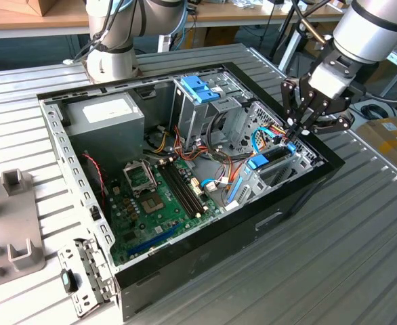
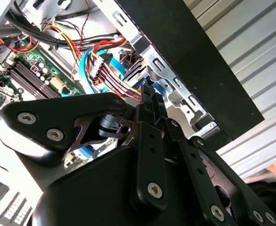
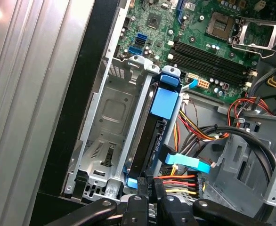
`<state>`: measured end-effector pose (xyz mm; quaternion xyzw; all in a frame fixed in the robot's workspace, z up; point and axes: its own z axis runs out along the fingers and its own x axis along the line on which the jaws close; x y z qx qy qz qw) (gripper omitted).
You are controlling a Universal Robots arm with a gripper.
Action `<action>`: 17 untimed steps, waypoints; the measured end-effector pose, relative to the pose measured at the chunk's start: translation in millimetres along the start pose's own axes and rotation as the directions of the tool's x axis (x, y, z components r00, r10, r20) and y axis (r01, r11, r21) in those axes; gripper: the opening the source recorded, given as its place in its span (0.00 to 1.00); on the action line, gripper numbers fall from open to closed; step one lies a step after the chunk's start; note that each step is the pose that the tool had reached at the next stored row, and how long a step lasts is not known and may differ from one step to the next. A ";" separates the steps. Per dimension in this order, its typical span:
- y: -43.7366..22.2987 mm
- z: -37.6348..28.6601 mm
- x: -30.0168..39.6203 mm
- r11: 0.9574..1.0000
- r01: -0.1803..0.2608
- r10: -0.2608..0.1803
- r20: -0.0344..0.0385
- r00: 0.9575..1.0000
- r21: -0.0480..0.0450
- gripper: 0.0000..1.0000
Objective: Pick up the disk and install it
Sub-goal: 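Insert the first disk wire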
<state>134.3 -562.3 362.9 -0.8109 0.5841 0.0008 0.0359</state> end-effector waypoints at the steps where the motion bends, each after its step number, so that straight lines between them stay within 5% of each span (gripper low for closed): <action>1: 0.0 0.0 0.0 1.000 -0.002 0.002 0.000 1.000 0.000 0.17; 17: 0.0 0.0 0.0 0.998 -0.058 0.058 -0.003 0.998 0.003 0.17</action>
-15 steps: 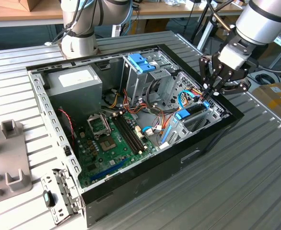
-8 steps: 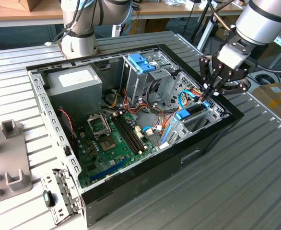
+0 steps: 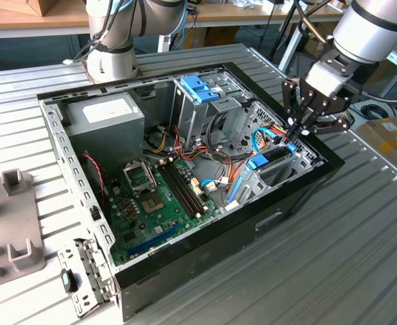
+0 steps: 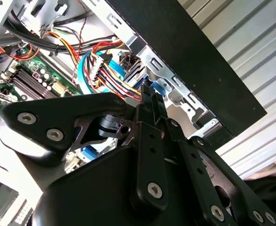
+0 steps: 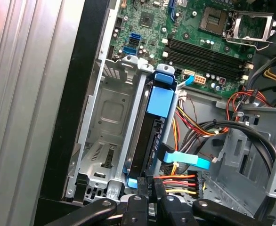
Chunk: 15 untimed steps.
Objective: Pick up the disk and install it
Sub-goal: 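Insert the first disk wire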
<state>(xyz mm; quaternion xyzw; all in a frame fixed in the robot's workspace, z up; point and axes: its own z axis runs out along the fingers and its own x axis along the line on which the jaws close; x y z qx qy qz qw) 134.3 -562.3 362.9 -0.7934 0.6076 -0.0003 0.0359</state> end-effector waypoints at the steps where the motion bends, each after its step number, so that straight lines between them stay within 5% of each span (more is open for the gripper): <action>1: 0.0 0.0 0.0 1.000 -0.003 0.003 0.000 1.000 0.000 0.17; 15: 0.0 0.0 0.0 0.999 -0.043 0.043 -0.002 0.999 0.002 0.17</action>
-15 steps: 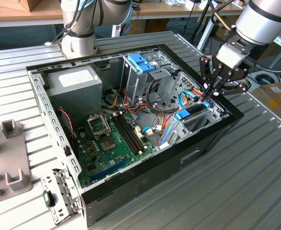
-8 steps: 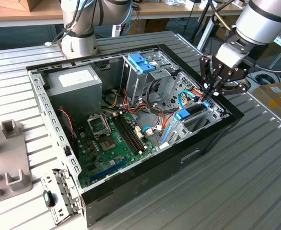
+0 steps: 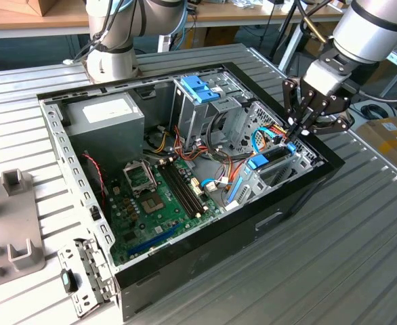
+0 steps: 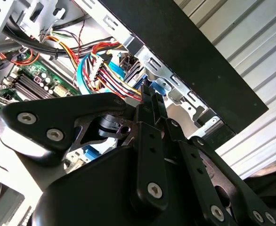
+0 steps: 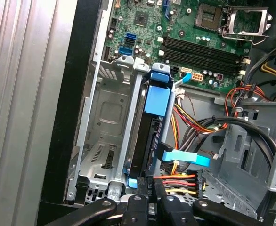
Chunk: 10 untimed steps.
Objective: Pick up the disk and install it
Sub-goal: 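Insert the first disk wire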
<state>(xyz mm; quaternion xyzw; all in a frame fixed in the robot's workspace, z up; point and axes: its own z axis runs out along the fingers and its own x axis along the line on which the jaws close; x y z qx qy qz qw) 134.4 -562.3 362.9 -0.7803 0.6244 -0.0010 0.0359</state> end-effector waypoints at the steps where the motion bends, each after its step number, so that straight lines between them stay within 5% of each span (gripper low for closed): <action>1: 0.0 0.0 0.0 1.000 -0.002 0.002 0.000 1.000 0.000 0.17; 10: 0.1 0.0 0.0 1.000 -0.030 0.030 -0.002 1.000 0.001 0.17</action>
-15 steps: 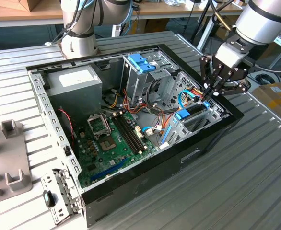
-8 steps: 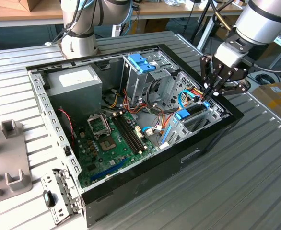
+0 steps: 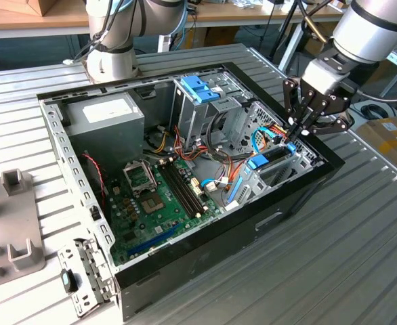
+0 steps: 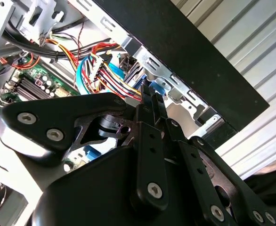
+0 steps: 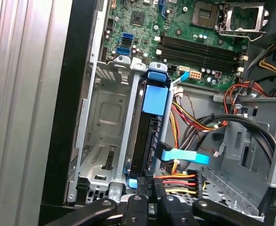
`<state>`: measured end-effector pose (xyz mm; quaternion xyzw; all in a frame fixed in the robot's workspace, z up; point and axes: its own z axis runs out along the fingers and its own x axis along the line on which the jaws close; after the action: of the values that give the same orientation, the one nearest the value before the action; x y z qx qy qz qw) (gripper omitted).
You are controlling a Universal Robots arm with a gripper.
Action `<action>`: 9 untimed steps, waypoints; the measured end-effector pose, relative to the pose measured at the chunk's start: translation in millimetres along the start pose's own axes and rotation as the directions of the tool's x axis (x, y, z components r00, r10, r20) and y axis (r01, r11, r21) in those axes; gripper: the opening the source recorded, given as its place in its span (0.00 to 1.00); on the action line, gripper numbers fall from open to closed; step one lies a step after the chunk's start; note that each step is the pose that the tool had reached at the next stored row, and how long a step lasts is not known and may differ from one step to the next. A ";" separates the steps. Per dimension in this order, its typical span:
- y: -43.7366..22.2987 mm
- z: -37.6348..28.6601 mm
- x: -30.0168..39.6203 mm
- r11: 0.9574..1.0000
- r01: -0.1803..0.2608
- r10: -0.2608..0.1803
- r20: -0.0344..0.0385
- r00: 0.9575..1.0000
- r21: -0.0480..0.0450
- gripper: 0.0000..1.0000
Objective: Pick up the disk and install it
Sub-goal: 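Insert the first disk wire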
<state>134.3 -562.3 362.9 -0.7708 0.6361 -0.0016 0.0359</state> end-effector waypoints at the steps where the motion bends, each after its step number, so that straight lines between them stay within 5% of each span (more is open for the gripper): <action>1: 0.0 0.0 0.0 1.000 -0.003 0.003 0.000 1.000 0.000 0.17; 9: 0.0 0.0 0.0 1.000 -0.030 0.030 -0.002 1.000 0.001 0.17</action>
<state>134.3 -562.3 362.9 -0.7612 0.6475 -0.0021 0.0359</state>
